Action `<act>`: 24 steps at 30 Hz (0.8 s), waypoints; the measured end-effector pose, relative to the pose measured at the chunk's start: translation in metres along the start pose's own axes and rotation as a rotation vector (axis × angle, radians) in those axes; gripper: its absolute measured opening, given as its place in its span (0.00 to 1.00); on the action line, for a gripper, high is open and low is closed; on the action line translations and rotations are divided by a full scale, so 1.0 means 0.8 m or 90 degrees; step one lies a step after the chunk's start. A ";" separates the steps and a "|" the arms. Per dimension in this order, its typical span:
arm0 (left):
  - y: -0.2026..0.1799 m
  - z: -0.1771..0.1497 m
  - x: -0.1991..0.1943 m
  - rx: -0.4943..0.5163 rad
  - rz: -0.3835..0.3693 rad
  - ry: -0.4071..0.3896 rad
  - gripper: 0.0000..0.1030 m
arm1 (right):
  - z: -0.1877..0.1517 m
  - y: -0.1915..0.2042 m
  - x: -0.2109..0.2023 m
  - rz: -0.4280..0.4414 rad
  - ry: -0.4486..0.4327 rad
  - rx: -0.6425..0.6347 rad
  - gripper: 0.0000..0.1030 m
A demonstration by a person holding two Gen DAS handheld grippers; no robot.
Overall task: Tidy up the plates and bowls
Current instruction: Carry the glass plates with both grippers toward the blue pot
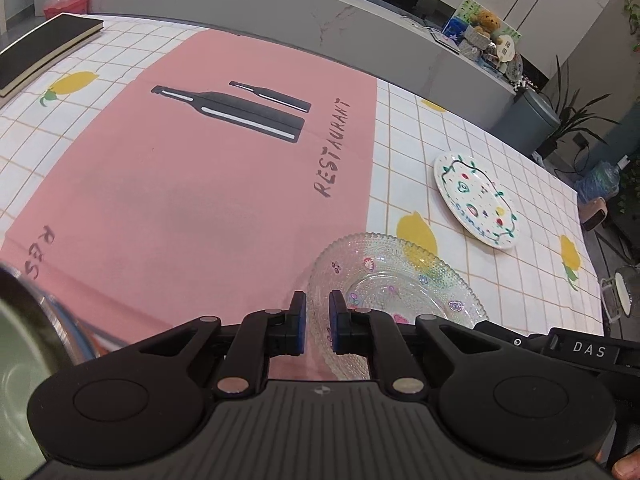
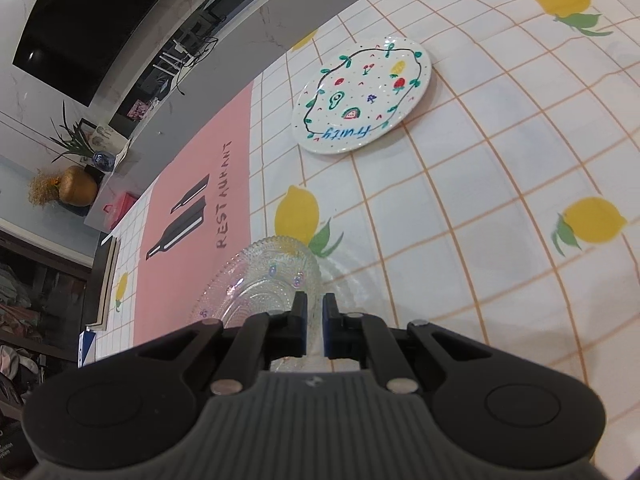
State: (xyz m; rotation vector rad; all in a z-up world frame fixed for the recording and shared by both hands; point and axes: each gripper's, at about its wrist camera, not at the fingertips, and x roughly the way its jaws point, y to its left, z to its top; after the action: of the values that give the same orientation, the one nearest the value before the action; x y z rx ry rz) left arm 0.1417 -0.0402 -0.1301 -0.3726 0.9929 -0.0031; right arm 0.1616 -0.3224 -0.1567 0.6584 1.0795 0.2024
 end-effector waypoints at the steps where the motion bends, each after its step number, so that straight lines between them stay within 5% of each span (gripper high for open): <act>1: 0.001 -0.002 -0.004 -0.001 -0.002 -0.001 0.12 | -0.003 0.000 -0.005 0.000 -0.001 -0.002 0.05; 24: 0.017 -0.072 -0.067 0.029 -0.045 0.000 0.11 | -0.088 -0.004 -0.082 -0.006 -0.003 -0.027 0.05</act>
State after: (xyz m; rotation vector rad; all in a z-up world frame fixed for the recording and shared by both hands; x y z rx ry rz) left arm 0.0634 -0.0361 -0.1187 -0.3652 0.9769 -0.0895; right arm 0.0690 -0.3270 -0.1309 0.6150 1.0715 0.2157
